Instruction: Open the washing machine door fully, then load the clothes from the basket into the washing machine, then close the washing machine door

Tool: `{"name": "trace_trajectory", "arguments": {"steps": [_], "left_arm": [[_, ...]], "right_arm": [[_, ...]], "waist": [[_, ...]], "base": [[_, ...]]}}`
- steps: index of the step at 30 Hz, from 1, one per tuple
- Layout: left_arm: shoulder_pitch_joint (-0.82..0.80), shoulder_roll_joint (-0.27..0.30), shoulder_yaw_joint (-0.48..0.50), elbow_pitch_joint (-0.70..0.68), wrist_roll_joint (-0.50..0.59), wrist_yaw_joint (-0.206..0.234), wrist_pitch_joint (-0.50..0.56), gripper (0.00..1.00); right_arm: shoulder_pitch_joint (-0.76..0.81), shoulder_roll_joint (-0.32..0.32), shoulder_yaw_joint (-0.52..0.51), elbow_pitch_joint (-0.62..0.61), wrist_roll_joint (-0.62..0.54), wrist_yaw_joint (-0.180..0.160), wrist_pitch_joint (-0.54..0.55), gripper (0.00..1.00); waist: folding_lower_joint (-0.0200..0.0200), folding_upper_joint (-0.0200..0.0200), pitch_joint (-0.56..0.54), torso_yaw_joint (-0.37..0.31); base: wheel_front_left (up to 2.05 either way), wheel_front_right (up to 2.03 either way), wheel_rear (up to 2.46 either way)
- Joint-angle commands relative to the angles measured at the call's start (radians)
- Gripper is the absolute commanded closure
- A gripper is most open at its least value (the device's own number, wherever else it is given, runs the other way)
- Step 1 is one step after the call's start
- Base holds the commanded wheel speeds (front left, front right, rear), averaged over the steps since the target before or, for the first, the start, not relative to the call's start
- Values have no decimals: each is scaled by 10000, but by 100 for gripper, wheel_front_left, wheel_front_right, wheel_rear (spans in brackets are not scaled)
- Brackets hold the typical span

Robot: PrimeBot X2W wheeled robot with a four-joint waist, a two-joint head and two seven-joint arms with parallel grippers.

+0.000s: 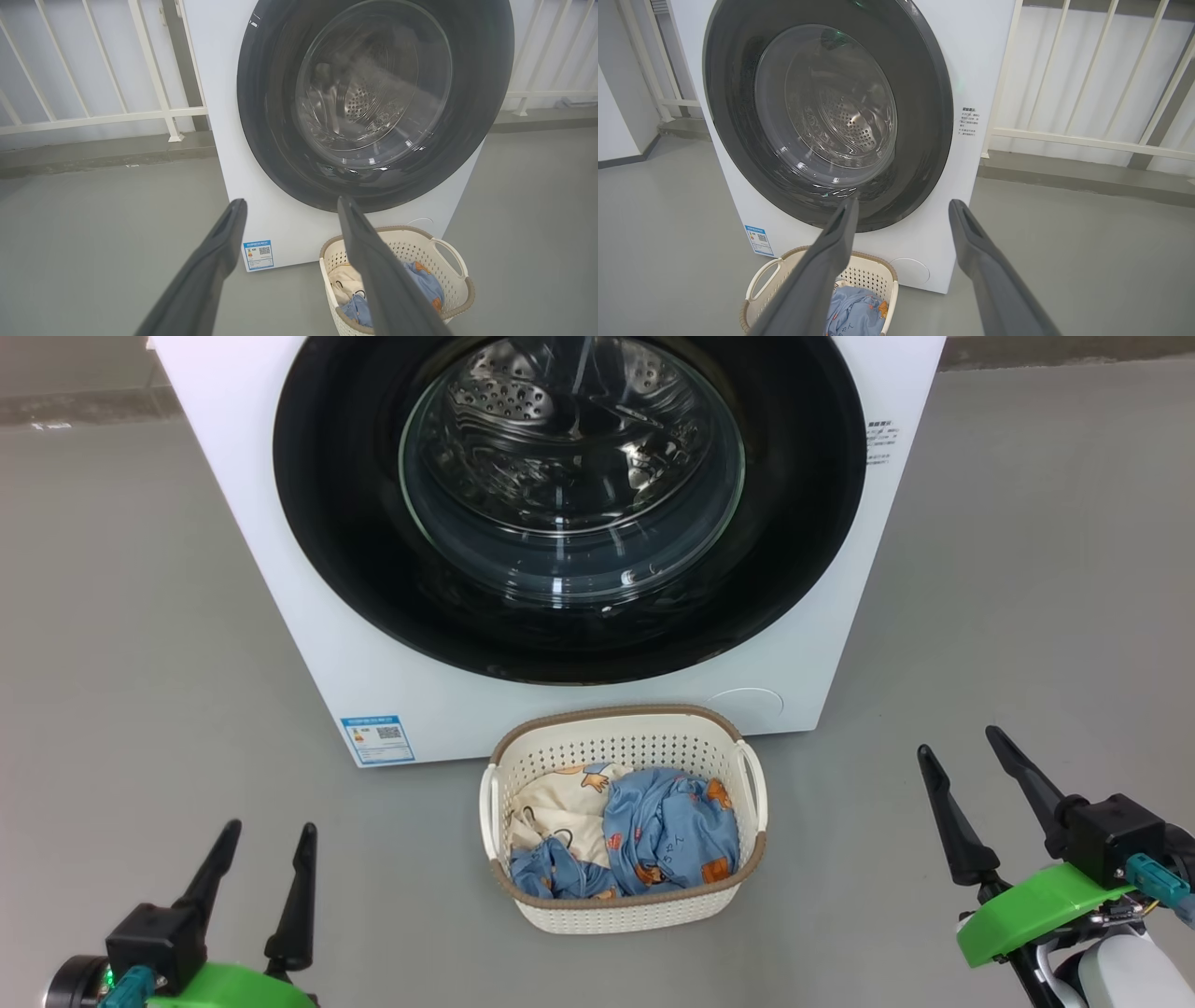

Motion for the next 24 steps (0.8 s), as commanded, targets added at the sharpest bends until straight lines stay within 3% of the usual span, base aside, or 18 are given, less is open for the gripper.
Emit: {"name": "trace_trajectory", "arguments": {"steps": [1, 15, 24], "left_arm": [[-507, 154, 370, -172, 27, -15, -103, 0], [-477, 34, 421, -352, -340, -15, -103, 0], [-522, 274, 162, -78, -599, -15, -103, 0]], "right_arm": [[-404, -93, 208, -177, 138, 17, -120, 0], [-410, -119, 224, -103, 182, 17, -120, 0], [-352, -88, 213, -138, 261, 17, -120, 0]], "waist": [[-1, 0, -4, 5], [-1, 0, -19, 23], [-1, 0, -77, 11]], "base": [[0, 0, 0], [0, 0, 0], [0, 0, 0]]}}
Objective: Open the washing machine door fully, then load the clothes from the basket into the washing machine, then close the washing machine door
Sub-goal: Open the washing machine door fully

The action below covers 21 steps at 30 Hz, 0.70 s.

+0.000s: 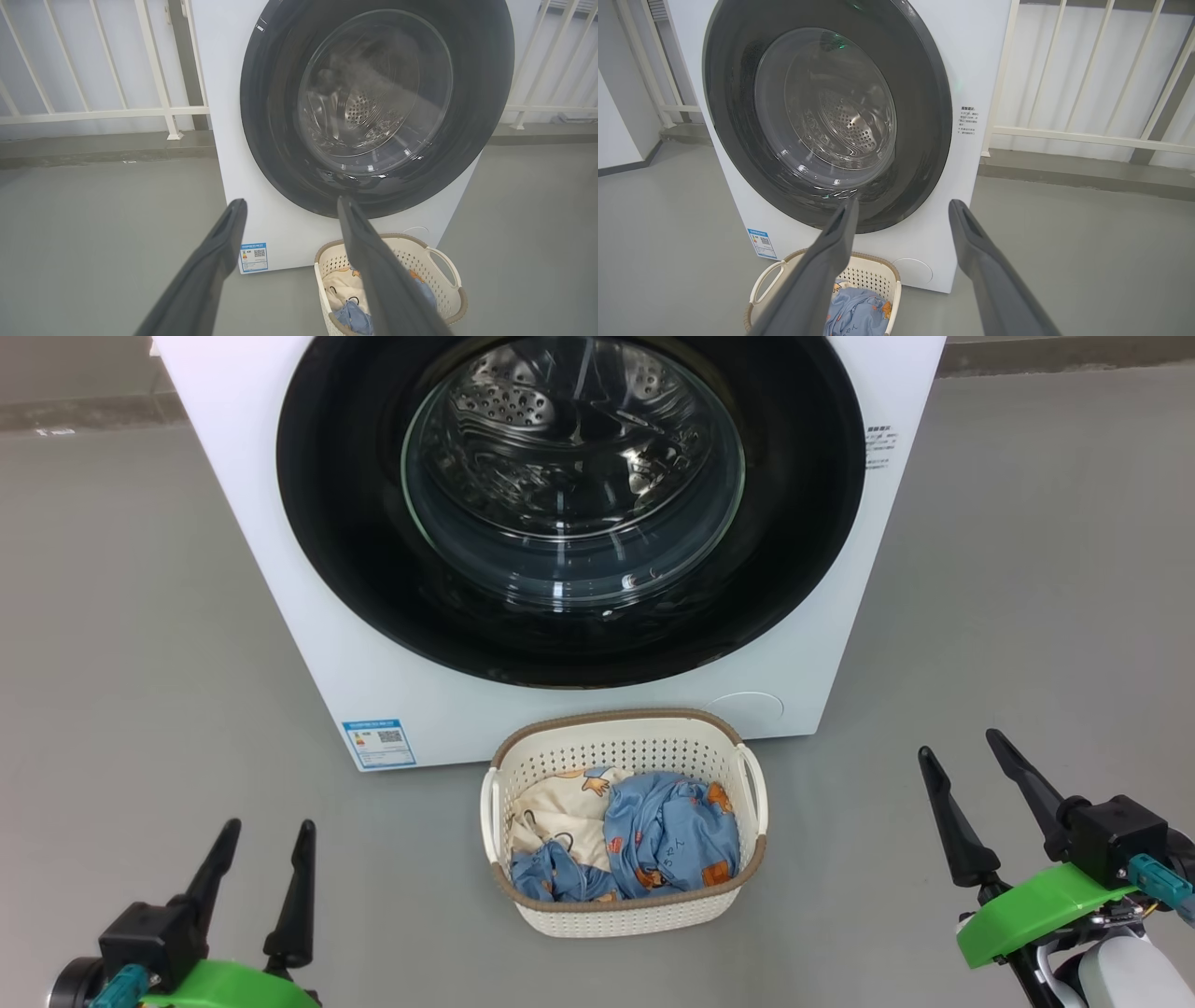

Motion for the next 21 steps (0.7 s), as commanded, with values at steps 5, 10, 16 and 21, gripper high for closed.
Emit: {"name": "trace_trajectory", "arguments": {"steps": [5, 10, 16, 21], "left_arm": [[-454, 295, 288, -157, 91, -15, -65, 0], [-486, 270, 328, -114, 113, -15, -65, 0], [-502, 264, 378, -27, 69, -15, -65, 0], [-508, 272, 385, 8, 98, -15, -65, 0]], "right_arm": [[-299, -86, 141, -330, 31, 17, -120, 0], [-264, -95, 104, -307, 52, 17, -120, 0], [-241, -87, 88, -279, 103, 17, -120, 0], [-214, -41, 56, -284, 71, 17, -120, 0]], "waist": [[0, 0, 13, 24], [0, 0, 41, 54], [0, 0, 69, 87], [0, 0, 87, 119]], "base": [[8, 8, -16], [44, 44, -88], [83, 83, -165], [120, 120, -239]]}}
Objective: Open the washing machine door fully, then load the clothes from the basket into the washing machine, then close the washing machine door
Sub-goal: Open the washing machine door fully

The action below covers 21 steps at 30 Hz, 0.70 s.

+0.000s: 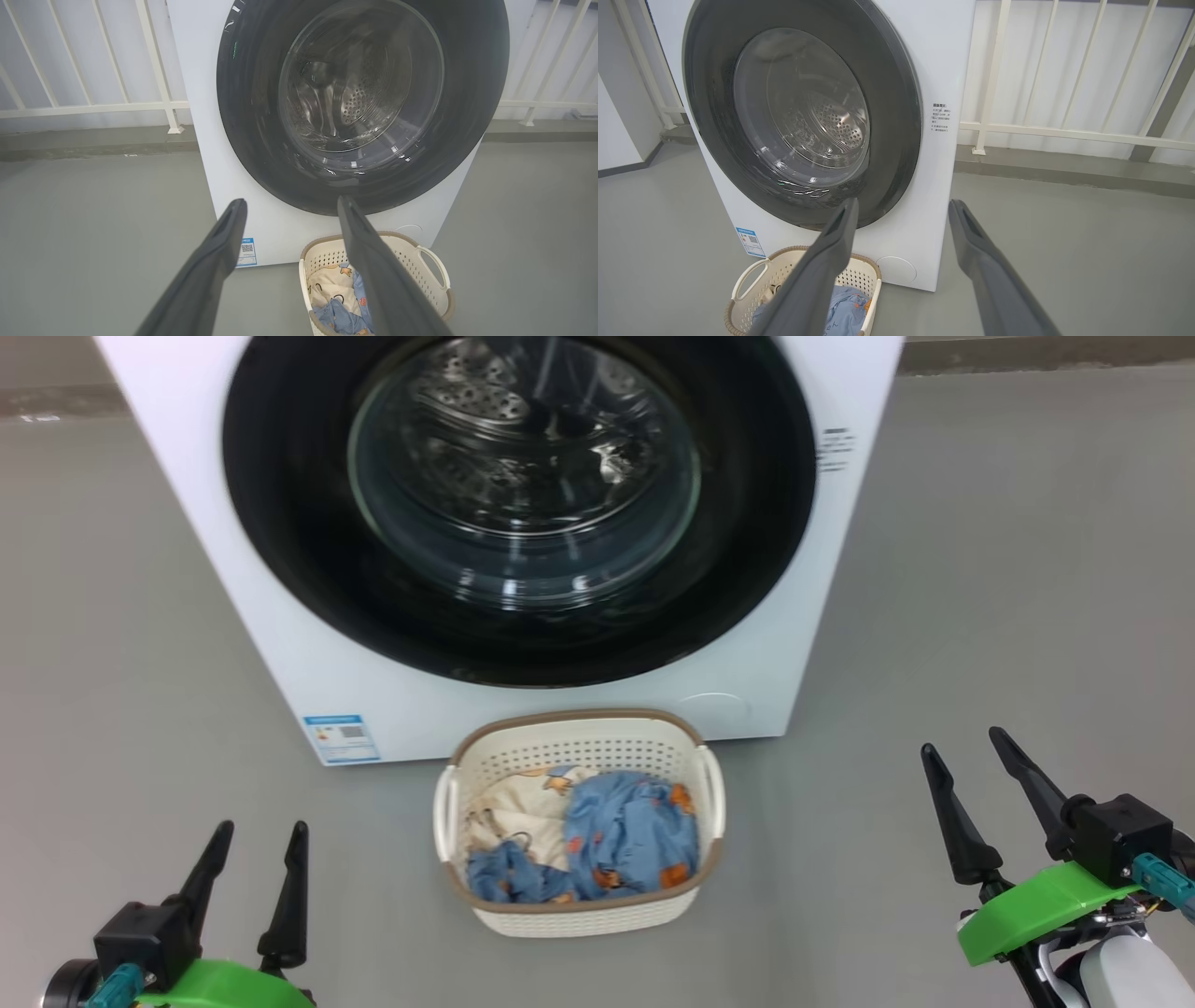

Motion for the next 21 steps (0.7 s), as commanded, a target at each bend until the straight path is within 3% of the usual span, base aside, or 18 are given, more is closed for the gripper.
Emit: {"name": "trace_trajectory", "arguments": {"steps": [1, 11, 21], "left_arm": [[-460, 202, 347, -175, 52, -15, -65, 0], [-520, 46, 550, -468, 182, -11, -65, 0], [-471, 63, 401, -602, 349, -14, -65, 0]], "right_arm": [[-215, -89, 142, -231, 1, 17, -120, 0], [-283, -57, 22, -331, -28, 17, -120, 0], [-279, 3, -83, -394, -153, 17, -120, 0]], "waist": [[0, -1, 5, 6], [0, -1, 172, 53], [0, -1, 264, 87]], "base": [[123, 123, -246], [99, 99, -198], [24, 24, -48]]}}
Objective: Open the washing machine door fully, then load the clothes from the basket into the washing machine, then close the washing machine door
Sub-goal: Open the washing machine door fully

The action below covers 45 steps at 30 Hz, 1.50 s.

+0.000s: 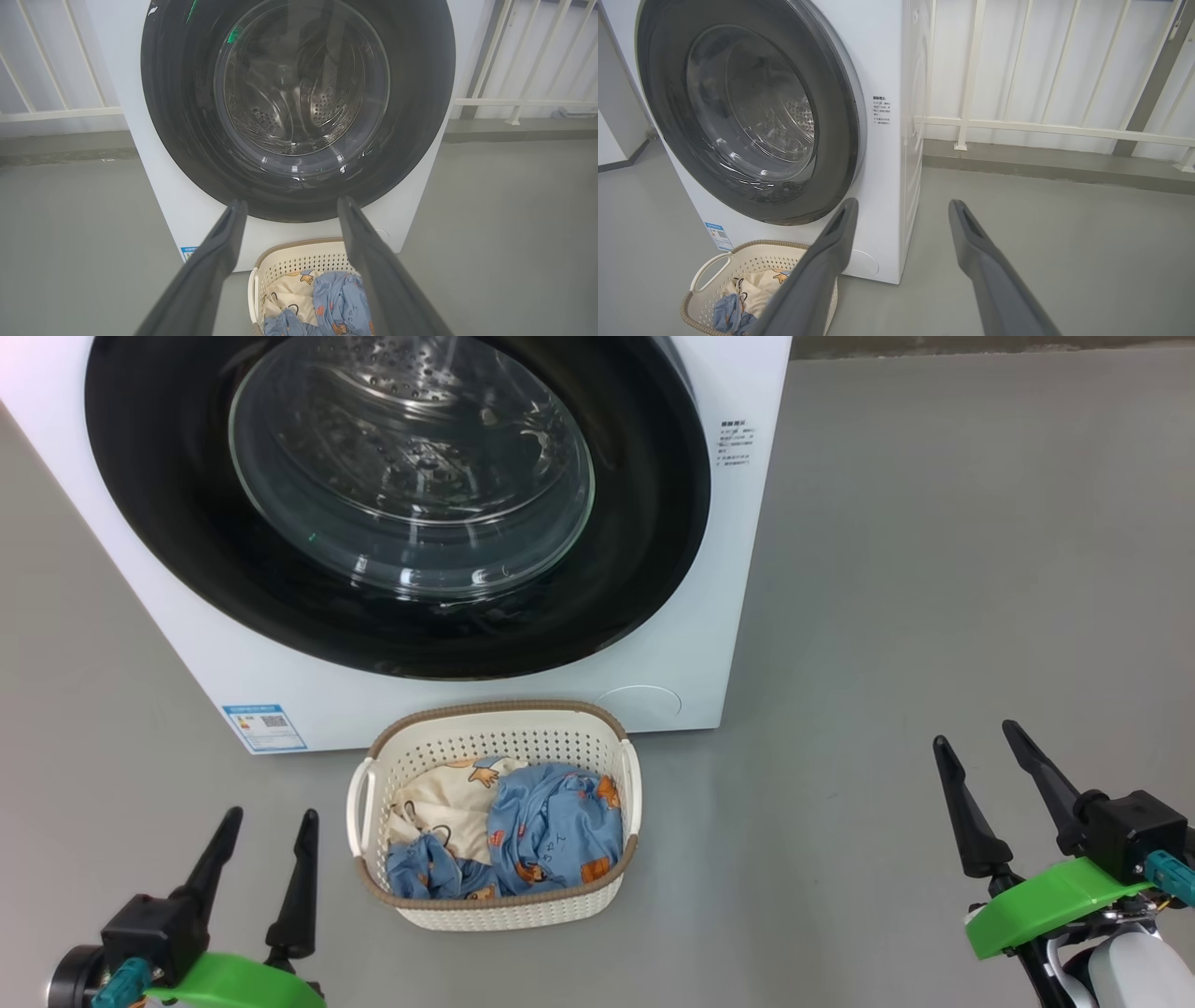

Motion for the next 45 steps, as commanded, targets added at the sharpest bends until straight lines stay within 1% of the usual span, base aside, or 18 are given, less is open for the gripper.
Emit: {"name": "trace_trajectory", "arguments": {"steps": [1, 22, 30, 36, 39, 45], "left_arm": [[-425, 230, 351, -296, 102, -14, -65, 0], [-355, -1, 538, -523, 314, -15, -65, 0], [-322, -69, 478, -673, 264, -15, -65, 0], [-354, -182, 383, -739, 248, -15, -65, 0], [-436, -208, 381, -698, 164, -15, -65, 0], [-551, -232, 321, -624, 91, -15, -65, 0]], "right_arm": [[-278, -43, 179, -273, -81, 17, -120, 0], [-320, -67, 94, -257, -4, 17, -120, 0], [-707, -118, 56, -306, 126, 17, -120, 0], [-1356, -80, -61, -492, 521, 17, -120, 0], [-1756, -40, -165, -565, 906, 17, -120, 0], [-2630, 42, -527, -480, 2161, 17, -120, 0]], "waist": [[0, -1, 1, 1], [0, -1, 77, 75], [0, -1, 213, 169], [0, -1, 430, 244], [0, -1, 575, 298], [0, -1, 758, 435]], "base": [[0, 0, 0], [0, 0, 0], [0, 0, 0], [0, 0, 0], [0, 0, 0], [0, 0, 0]]}}
